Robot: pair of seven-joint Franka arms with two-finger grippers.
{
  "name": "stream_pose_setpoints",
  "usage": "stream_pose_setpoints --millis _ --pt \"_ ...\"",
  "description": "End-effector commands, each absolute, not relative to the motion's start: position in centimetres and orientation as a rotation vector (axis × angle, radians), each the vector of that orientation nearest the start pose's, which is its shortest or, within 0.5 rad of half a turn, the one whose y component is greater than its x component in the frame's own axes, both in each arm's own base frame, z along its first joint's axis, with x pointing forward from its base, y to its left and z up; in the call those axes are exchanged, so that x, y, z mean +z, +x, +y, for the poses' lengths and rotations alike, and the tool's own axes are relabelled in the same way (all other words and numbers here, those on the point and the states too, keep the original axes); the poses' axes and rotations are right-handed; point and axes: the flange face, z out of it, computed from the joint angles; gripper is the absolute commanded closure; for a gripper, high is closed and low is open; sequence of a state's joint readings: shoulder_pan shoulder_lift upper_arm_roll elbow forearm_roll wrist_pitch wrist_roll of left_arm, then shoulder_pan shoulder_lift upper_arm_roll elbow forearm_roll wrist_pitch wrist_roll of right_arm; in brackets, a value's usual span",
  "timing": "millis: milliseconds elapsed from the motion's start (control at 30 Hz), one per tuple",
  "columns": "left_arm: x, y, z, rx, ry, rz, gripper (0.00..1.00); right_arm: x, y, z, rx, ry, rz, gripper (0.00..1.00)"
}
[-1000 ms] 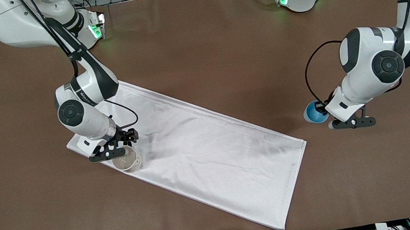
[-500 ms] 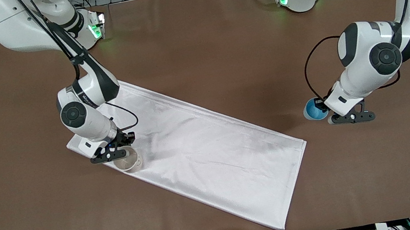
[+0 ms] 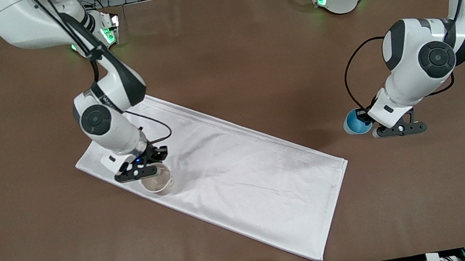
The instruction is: Place blue cup into white mug on table
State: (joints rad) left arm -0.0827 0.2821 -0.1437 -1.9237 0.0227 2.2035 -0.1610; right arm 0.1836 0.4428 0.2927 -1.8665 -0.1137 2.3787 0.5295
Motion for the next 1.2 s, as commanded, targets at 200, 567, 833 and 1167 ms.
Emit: stream_pose_setpoints --millis 200,567,833,1167 --pt "35.5 58.9 -13.3 -0.016 -3.143 0.094 1.0 33.8 51.6 44.3 -0.068 -2.967 0.106 1.0" --pt "35.6 58.7 -13.1 -0.012 -3.141 0.088 1.0 32.1 44.0 56.3 -0.067 -2.948 -0.011 1.0" --pt "35.6 58.6 -13.1 -0.01 -3.14 0.09 1.0 29.0 40.4 61.6 -0.107 -2.959 -0.095 1.0" --pt "35.5 58.6 -13.1 -0.01 -3.14 0.09 1.0 23.9 35.9 65.8 -0.121 -2.986 -0.251 1.0"
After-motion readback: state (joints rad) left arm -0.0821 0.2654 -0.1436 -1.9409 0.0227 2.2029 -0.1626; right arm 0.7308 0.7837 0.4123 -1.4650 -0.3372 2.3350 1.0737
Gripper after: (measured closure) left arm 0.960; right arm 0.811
